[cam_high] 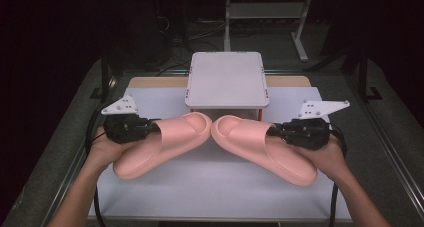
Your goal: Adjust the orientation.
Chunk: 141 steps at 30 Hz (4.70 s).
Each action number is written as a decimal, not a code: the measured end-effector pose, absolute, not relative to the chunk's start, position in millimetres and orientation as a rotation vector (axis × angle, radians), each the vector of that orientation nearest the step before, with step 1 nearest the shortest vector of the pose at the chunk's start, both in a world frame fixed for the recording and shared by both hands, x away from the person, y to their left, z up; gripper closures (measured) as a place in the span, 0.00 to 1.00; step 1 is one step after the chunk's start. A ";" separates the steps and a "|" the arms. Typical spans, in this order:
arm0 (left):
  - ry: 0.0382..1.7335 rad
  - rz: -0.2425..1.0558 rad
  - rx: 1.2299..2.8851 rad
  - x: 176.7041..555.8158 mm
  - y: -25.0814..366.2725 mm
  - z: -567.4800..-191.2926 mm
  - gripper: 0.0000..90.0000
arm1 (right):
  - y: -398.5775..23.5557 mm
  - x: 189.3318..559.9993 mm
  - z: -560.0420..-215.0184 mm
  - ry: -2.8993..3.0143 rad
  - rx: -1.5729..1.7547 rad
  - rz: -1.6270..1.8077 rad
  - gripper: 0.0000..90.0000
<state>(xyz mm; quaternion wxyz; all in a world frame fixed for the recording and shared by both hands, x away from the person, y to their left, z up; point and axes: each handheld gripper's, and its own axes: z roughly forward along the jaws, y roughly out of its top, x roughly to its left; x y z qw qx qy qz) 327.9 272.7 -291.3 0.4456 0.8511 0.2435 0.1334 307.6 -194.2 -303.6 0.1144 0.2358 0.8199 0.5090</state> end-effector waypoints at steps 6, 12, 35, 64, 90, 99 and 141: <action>0.597 0.345 2.095 330.7 273.5 -283.0 0.90 | -193.7 313.9 -295.5 2.400 0.679 1.471 0.93; 0.588 0.359 2.093 334.6 272.9 -273.8 0.90 | -195.4 318.1 -288.0 2.388 0.680 1.461 0.93; 0.571 0.387 2.086 363.4 265.0 -244.9 0.90 | -202.1 344.6 -264.5 2.351 0.698 1.417 0.93; 0.588 0.416 2.131 423.1 255.2 -223.8 0.90 | -203.1 400.3 -246.8 2.364 0.733 1.378 0.93; 0.683 0.424 2.137 465.4 252.6 -236.9 0.90 | -194.8 444.8 -257.8 2.366 0.819 1.341 0.93; 0.733 0.448 2.149 477.1 242.8 -233.0 0.89 | -194.8 452.6 -259.6 2.328 0.881 1.319 0.93; 0.875 0.436 2.095 498.1 197.9 -237.9 0.82 | -184.1 469.3 -255.4 2.216 1.103 1.251 0.86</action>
